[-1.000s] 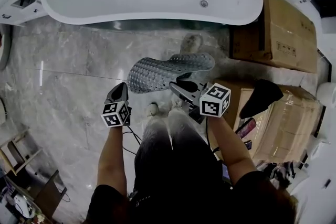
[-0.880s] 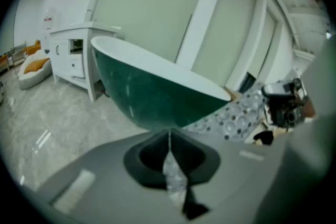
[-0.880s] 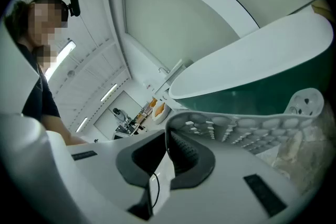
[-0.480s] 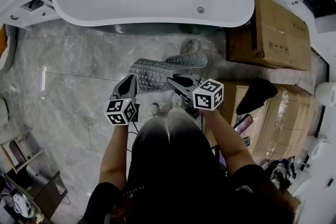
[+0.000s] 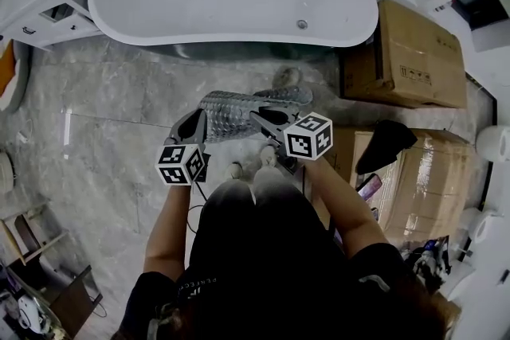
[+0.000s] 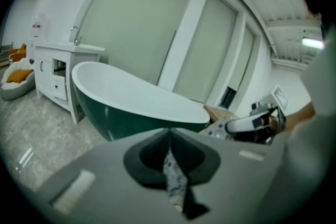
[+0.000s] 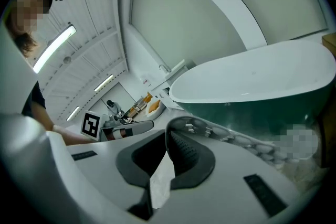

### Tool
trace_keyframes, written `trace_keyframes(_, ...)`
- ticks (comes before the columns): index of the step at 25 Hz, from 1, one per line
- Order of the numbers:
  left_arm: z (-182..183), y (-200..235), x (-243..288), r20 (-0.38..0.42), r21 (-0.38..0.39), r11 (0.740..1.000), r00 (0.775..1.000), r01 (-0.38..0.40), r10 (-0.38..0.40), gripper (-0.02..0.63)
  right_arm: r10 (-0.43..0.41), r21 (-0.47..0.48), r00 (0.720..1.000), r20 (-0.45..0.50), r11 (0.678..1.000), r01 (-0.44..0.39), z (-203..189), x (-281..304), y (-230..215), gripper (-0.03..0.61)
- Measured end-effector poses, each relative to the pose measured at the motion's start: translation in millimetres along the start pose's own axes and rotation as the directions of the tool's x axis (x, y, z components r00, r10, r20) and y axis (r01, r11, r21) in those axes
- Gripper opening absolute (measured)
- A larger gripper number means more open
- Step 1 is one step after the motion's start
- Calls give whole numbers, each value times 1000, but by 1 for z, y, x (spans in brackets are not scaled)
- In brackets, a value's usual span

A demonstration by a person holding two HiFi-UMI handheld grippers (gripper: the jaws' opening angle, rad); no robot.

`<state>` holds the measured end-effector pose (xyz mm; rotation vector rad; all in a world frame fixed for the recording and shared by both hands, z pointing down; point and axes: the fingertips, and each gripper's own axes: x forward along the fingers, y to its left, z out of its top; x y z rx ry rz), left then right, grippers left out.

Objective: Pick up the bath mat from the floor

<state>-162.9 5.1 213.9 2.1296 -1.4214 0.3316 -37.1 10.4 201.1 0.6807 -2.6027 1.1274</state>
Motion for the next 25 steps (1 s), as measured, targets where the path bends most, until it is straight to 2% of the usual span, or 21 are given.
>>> trace_keyframes(10, 23, -15, -1, 28, 22, 1000, 999, 22, -22, 11, -30, -22, 1000, 6, 999, 30, 8, -4, 9, 16)
trace_keyframes(25, 31, -30, -26, 36, -4, 1000, 999, 15, -14, 11, -34, -80, 999, 32, 996, 37, 13, -21, 38, 16)
